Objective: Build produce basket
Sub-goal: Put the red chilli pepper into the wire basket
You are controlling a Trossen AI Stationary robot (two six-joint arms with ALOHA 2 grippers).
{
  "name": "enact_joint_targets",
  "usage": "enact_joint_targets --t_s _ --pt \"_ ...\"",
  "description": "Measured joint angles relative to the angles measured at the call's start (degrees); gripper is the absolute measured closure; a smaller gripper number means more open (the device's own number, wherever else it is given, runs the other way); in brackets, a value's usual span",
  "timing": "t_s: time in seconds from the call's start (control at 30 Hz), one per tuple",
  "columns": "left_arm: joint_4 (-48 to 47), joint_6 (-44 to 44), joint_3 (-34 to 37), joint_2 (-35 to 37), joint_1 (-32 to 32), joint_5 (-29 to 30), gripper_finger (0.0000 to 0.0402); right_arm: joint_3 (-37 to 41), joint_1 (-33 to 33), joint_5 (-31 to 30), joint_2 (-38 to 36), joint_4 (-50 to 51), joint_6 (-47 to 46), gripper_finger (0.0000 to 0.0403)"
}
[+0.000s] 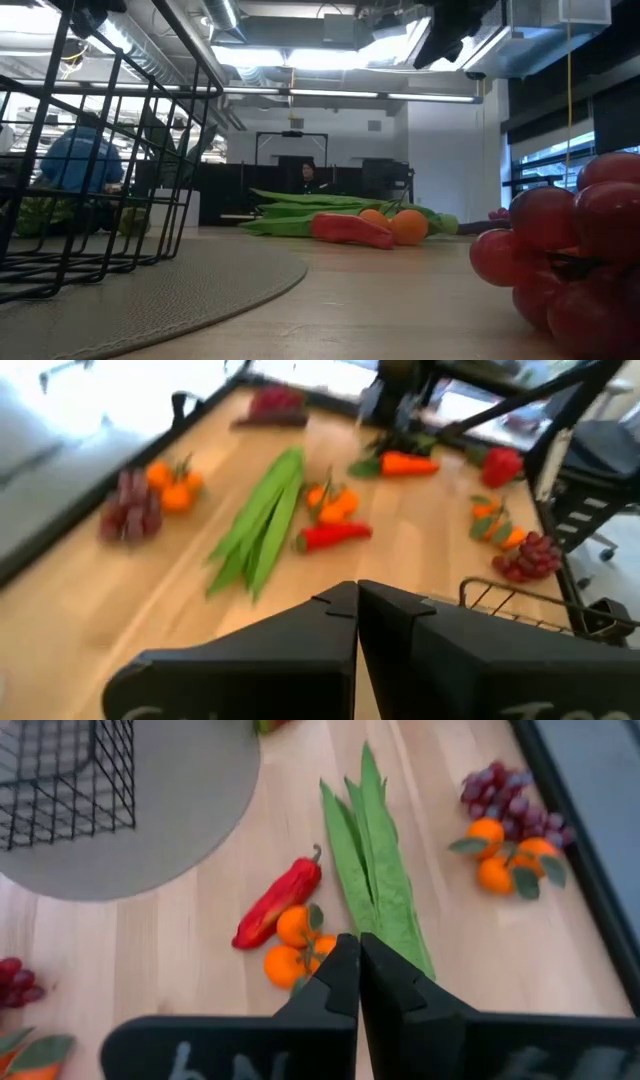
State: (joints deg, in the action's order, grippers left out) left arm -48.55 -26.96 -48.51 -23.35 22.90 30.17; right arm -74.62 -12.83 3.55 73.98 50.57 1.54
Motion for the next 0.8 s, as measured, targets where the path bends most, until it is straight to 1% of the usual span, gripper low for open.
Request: enact_joint_targets --t_s 0.13,0.3,0.4,0.5,0.7,0.8 --pt "-4.3 -7.0 -0.9 -2.1 0.0 -0.3 0.0401 -2.6 0.0 0.0 3.8 1.5 -2.9 0.0403" --pt "-5.5 -11.9 -1.0 -2.1 0.0 -1.6 0.0401 -3.1 0.0 0.1 6.8 1.6 -3.0 0.0402" --pt "-5.5 -13.0 -1.0 -2.1 0.0 -1.6 0.0401 -3.1 0.0 0.1 7.8 1.6 -3.1 0.0395" --pt "-5.5 -13.0 -1.0 -2.1 0.0 -1.6 0.0401 -3.1 0.0 0.1 8.3 0.9 -4.3 0.0369" --pt "-5.5 -13.0 -0.9 -2.1 0.0 -1.6 0.0401 -3.1 0.0 0.1 8.3 -0.1 -4.4 0.0293" --pt "-5.5 -13.0 -1.0 -2.1 0.0 -1.6 0.0401 -3.1 0.1 0.4 8.3 -0.1 -4.2 0.0264"
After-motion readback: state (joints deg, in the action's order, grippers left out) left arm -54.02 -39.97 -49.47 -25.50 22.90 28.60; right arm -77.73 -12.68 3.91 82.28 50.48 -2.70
